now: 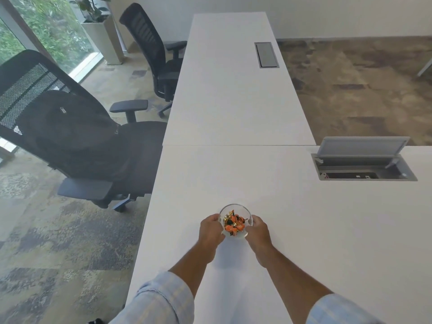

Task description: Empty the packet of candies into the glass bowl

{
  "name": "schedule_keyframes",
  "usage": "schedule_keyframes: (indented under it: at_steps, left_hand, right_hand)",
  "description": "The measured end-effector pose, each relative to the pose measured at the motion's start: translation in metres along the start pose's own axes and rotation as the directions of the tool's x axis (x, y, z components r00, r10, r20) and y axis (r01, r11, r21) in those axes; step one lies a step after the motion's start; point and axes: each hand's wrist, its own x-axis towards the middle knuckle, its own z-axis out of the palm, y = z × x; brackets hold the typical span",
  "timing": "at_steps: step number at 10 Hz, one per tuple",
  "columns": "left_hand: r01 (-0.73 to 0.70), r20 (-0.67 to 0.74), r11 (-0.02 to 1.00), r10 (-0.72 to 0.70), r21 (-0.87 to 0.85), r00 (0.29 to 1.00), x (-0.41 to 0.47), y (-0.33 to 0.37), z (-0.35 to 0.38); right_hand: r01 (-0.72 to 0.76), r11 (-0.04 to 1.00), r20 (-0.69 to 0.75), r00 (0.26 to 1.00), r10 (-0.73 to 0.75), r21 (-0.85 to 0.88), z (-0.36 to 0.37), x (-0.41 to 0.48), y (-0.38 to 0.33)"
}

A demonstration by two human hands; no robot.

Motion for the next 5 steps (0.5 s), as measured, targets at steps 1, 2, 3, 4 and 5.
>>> schedule_keyframes:
  at_steps: [1, 2, 3, 4, 5]
  left_hand:
    - [0.000, 0.004, 1.000, 0.000, 0.001, 1.000, -0.001, -0.001, 0.000]
    - [-0.011, -0.001, 1.000, 0.011, -0.003, 1.000, -0.003, -0.001, 0.000]
    - [-0.010, 0.011, 1.000, 0.010, 0.001, 1.000, -0.004, -0.001, -0.001]
    - [-0.031, 0.020, 0.993, 0.029, 0.112, 0.999, -0.004, 0.000, -0.004]
    - [-0.090, 0.012, 0.966, 0.090, 0.242, 0.996, -0.008, 0.005, -0.005]
  right_hand:
    - [-0.007, 1.000, -0.007, 1.000, 0.007, 0.023, 0.000, 0.000, 0.002]
    - [-0.013, 0.999, 0.006, 1.000, 0.013, 0.042, -0.001, -0.001, 0.002]
    - [-0.023, 0.997, 0.013, 1.000, 0.022, 0.073, -0.002, 0.002, 0.002]
    - [-0.039, 0.999, 0.035, 0.999, 0.039, 0.020, -0.006, -0.002, -0.003]
    - [-0.013, 0.997, 0.004, 1.000, 0.014, -0.074, -0.014, -0.001, -0.008]
